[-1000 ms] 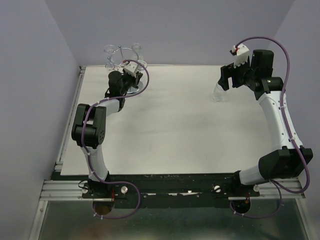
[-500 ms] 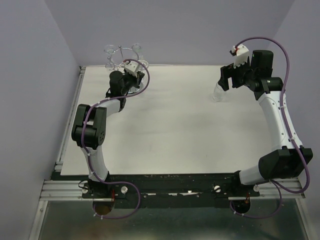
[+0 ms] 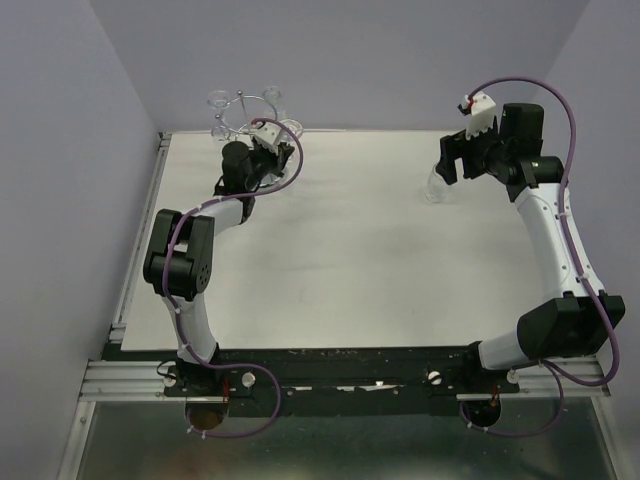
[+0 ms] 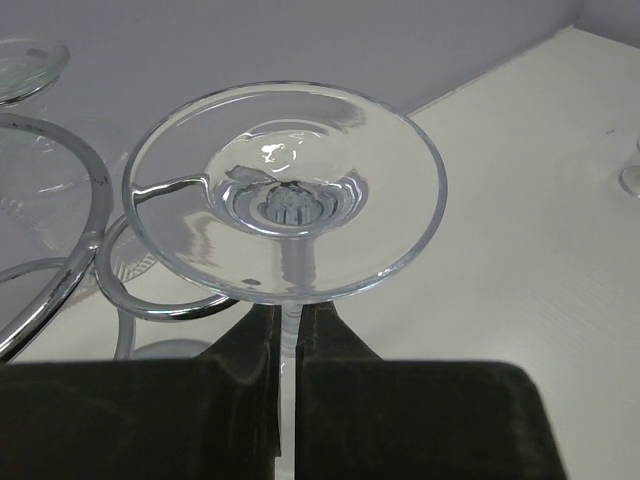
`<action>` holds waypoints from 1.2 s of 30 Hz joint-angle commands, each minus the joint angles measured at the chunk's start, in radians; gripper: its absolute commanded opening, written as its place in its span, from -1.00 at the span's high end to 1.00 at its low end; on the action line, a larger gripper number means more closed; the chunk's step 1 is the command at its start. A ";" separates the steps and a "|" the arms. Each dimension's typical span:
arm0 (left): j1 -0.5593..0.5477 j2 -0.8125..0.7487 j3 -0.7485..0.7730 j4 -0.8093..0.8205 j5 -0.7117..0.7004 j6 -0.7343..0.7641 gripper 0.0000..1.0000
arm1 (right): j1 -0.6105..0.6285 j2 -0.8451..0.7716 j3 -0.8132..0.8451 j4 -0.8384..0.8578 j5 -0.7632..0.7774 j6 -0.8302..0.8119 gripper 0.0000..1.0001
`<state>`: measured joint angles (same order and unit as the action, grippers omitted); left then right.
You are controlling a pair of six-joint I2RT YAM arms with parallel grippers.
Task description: Take the wine glass off the wine glass rack
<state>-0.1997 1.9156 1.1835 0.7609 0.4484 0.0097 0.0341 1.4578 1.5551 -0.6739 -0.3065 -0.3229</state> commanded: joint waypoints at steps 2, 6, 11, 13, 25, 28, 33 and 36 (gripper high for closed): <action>-0.014 -0.056 -0.001 0.058 0.039 -0.005 1.00 | 0.009 -0.030 -0.016 0.022 0.020 -0.001 -0.80; -0.014 -0.061 -0.007 0.060 0.038 -0.005 1.00 | 0.009 -0.031 -0.015 0.022 0.020 -0.001 -0.80; -0.014 -0.067 -0.013 0.061 0.035 -0.005 1.00 | 0.009 -0.031 -0.013 0.022 0.020 -0.001 -0.80; -0.014 -0.070 -0.016 0.061 0.035 -0.005 1.00 | 0.010 -0.030 -0.015 0.020 0.020 -0.001 -0.80; -0.020 -0.171 -0.074 -0.047 0.084 -0.040 1.00 | 0.010 -0.019 -0.038 0.080 -0.006 0.019 -0.80; -0.024 -0.223 -0.120 -0.101 0.104 -0.089 1.00 | 0.010 -0.004 -0.055 0.105 -0.014 0.022 -0.80; -0.040 -0.380 -0.235 -0.263 0.162 -0.083 1.00 | 0.009 0.015 -0.059 0.117 -0.055 0.021 -0.80; -0.038 -0.512 -0.295 -0.426 0.177 -0.027 1.00 | 0.010 0.010 -0.088 0.134 -0.082 0.013 -0.81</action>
<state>-0.2317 1.5776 0.9432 0.5095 0.5545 -0.0566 0.0383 1.4635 1.5043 -0.5831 -0.3336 -0.3103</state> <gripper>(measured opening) 0.068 0.902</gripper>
